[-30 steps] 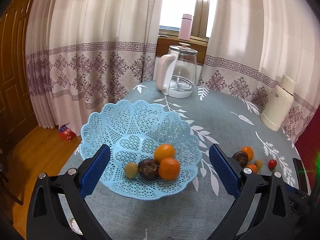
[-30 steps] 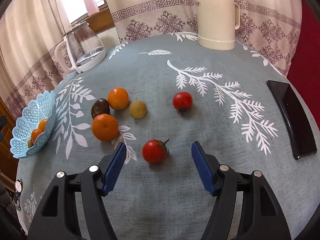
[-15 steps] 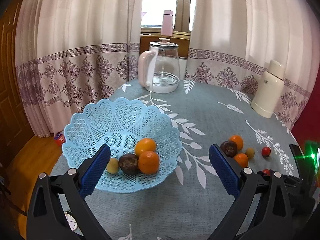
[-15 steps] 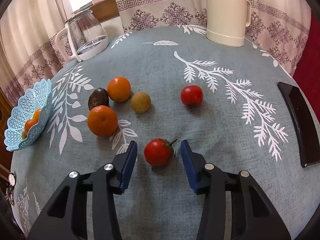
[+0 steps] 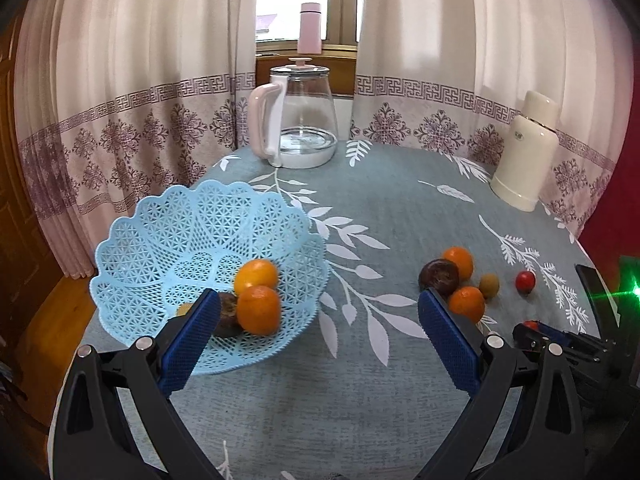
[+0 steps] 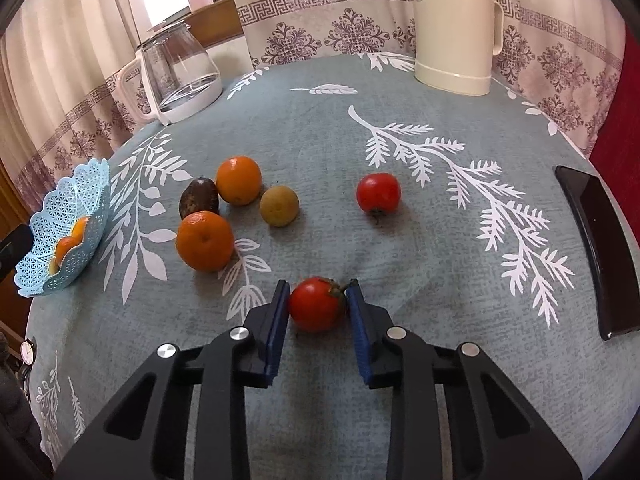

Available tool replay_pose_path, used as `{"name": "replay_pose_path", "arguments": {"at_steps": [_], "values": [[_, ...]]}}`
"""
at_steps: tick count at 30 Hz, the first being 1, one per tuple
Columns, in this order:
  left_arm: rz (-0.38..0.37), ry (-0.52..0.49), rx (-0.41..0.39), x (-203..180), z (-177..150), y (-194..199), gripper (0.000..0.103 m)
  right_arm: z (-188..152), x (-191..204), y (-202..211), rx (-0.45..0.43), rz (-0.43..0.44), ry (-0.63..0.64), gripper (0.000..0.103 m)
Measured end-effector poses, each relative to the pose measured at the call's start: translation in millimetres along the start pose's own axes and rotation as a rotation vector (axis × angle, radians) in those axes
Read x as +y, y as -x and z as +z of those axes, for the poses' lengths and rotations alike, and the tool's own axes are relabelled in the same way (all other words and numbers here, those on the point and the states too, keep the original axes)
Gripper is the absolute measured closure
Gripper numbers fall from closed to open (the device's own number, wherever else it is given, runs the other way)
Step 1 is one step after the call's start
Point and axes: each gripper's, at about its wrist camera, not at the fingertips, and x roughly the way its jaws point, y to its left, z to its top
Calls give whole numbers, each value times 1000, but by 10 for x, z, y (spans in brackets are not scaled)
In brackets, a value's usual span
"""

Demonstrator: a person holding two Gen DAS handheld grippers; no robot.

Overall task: Organize fruits
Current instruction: 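Move the left tool to an orange and close it around it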

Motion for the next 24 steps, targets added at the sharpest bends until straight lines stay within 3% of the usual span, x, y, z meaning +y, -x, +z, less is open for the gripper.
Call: {"name": "replay_pose_path", "arguments": {"at_steps": [7,15,24], "values": [[-27,-40,34,-218,-9,-126,3,-12,-6,109,-38,-18,34,74],[-45,-89,59,-476,-18,-241,3,-14,-127,-19,24,58,-16,73],[-44,-117,91,-632,-36,-399,3,-36,-179,-3,10,96,-49,75]]}}
